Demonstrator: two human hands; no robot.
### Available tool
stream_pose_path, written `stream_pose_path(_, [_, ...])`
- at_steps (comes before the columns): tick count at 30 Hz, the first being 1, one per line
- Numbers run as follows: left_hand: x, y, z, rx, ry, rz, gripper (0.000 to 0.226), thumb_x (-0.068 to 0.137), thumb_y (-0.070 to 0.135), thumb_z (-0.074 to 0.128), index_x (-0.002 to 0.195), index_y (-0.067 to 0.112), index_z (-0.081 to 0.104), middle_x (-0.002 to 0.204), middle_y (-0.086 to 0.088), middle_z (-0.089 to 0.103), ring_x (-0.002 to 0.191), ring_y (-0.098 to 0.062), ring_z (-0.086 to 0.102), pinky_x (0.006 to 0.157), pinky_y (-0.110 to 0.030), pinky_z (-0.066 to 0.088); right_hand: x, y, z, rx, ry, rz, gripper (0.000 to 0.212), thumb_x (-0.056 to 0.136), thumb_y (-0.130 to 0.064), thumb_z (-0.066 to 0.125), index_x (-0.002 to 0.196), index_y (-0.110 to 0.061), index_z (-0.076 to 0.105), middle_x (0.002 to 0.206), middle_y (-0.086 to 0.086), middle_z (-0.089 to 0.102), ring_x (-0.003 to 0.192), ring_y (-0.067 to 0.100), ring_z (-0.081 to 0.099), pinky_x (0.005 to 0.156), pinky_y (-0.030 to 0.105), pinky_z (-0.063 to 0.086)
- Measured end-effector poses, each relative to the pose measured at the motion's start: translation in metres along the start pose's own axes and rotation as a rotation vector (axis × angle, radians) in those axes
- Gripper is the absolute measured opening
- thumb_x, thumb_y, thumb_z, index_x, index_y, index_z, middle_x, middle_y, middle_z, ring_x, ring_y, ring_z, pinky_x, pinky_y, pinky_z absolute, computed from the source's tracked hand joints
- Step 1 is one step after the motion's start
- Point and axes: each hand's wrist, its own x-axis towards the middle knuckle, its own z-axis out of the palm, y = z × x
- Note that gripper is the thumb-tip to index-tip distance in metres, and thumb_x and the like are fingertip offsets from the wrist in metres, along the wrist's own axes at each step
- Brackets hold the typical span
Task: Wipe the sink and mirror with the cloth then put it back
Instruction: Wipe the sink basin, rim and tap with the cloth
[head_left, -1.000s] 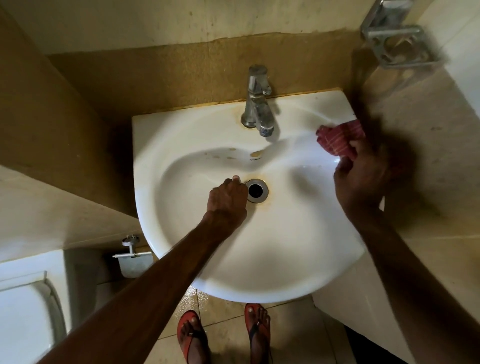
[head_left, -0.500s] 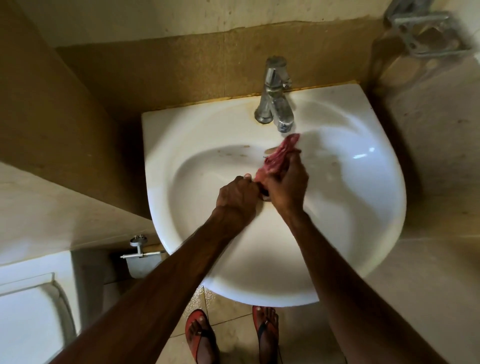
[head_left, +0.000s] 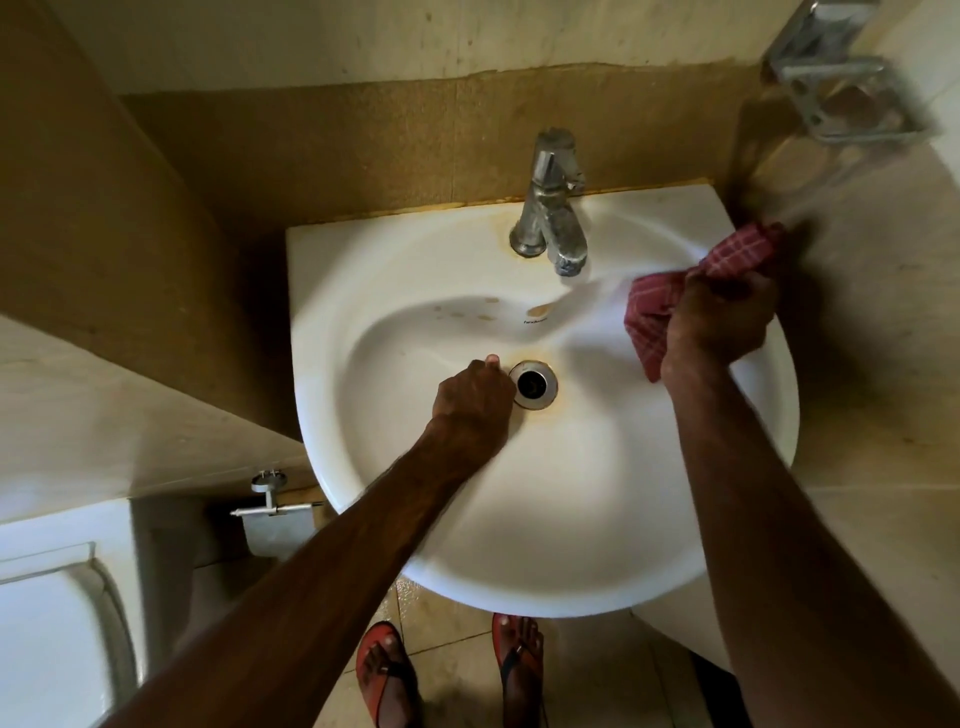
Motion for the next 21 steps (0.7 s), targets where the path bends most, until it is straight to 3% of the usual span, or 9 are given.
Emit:
stream_pose_path(2, [0.001, -0.001, 0.0, 0.003, -0.003, 0.006, 0.06, 0.096, 0.009, 0.051, 0.152, 0.006, 0.029, 0.145, -0.011, 0.043, 0.128, -0.026, 0.05, 0.096, -0.034, 0.048, -0.015, 0.002, 0.012, -0.046, -0.03, -0.094, 0.024, 0.093, -0.021, 0.063, 0.114, -0.01, 0.068, 0.097, -0.005, 0.069, 0.09, 0.016, 0.069, 0.078, 0.017, 0.052])
stream_pose_path(4, [0.002, -0.002, 0.001, 0.007, -0.006, 0.01, 0.059, 0.095, 0.008, 0.052, 0.151, 0.006, 0.032, 0.143, -0.011, 0.043, 0.127, -0.026, 0.05, 0.095, -0.034, 0.049, -0.033, 0.007, 0.027, -0.04, -0.109, -0.108, 0.027, 0.089, -0.024, 0.057, 0.111, -0.012, 0.066, 0.096, 0.0, 0.075, 0.081, 0.024, 0.073, 0.073, 0.028, 0.058])
stream_pose_path(6, [0.003, -0.001, 0.002, 0.012, -0.011, 0.009, 0.058, 0.093, 0.007, 0.055, 0.148, 0.006, 0.037, 0.14, -0.011, 0.044, 0.125, -0.026, 0.051, 0.092, -0.035, 0.05, -0.061, 0.017, 0.036, -0.03, -0.228, -0.073, 0.029, 0.086, -0.019, 0.061, 0.114, -0.012, 0.063, 0.092, -0.006, 0.071, 0.077, 0.021, 0.071, 0.071, 0.029, 0.061])
stream_pose_path(9, [0.003, 0.002, 0.001, 0.042, -0.01, 0.008, 0.052, 0.093, 0.006, 0.055, 0.144, 0.006, 0.042, 0.136, -0.01, 0.047, 0.123, -0.026, 0.053, 0.09, -0.035, 0.051, -0.097, 0.043, 0.036, -0.093, -0.432, -0.081, 0.035, 0.084, -0.02, 0.07, 0.118, -0.016, 0.062, 0.1, -0.003, 0.074, 0.09, 0.023, 0.073, 0.086, 0.043, 0.061])
stream_pose_path(11, [0.005, 0.002, 0.001, 0.062, -0.006, 0.025, 0.046, 0.094, 0.007, 0.054, 0.14, 0.008, 0.047, 0.133, -0.01, 0.05, 0.121, -0.025, 0.054, 0.089, -0.036, 0.051, -0.103, 0.058, 0.034, -0.136, -0.52, -0.087, 0.036, 0.082, -0.02, 0.073, 0.117, -0.019, 0.066, 0.108, -0.001, 0.076, 0.098, 0.021, 0.073, 0.093, 0.043, 0.058])
stream_pose_path(14, [0.004, -0.002, 0.001, 0.064, -0.01, 0.037, 0.047, 0.094, 0.008, 0.054, 0.141, 0.01, 0.047, 0.133, -0.01, 0.05, 0.123, -0.026, 0.052, 0.089, -0.036, 0.05, -0.092, 0.057, 0.035, -0.083, -0.603, 0.025, 0.033, 0.075, -0.031, 0.072, 0.108, -0.026, 0.069, 0.102, -0.005, 0.078, 0.094, 0.017, 0.075, 0.089, 0.043, 0.061])
stream_pose_path(16, [0.005, -0.002, 0.003, 0.052, -0.026, 0.038, 0.056, 0.093, 0.008, 0.055, 0.146, 0.009, 0.039, 0.138, -0.01, 0.046, 0.126, -0.026, 0.049, 0.091, -0.037, 0.049, -0.072, 0.052, 0.035, 0.052, -0.565, 0.144, 0.035, 0.073, -0.027, 0.074, 0.107, -0.029, 0.067, 0.099, -0.003, 0.078, 0.093, 0.023, 0.076, 0.089, 0.05, 0.061])
stream_pose_path(18, [0.004, -0.002, 0.004, 0.048, -0.039, 0.036, 0.063, 0.092, 0.007, 0.057, 0.15, 0.007, 0.034, 0.145, -0.011, 0.041, 0.129, -0.026, 0.047, 0.093, -0.037, 0.049, -0.035, 0.042, 0.032, 0.209, -0.424, 0.283, 0.043, 0.082, -0.009, 0.072, 0.118, -0.029, 0.064, 0.099, -0.001, 0.073, 0.096, 0.031, 0.075, 0.087, 0.051, 0.06])
stream_pose_path(21, [0.003, -0.001, 0.004, 0.038, -0.045, 0.033, 0.062, 0.091, 0.006, 0.057, 0.149, 0.007, 0.035, 0.151, -0.011, 0.037, 0.132, -0.026, 0.045, 0.095, -0.038, 0.048, 0.01, 0.017, 0.017, 0.23, -0.158, 0.291, 0.044, 0.085, -0.009, 0.075, 0.126, -0.019, 0.063, 0.097, -0.009, 0.067, 0.098, 0.023, 0.071, 0.093, 0.037, 0.059])
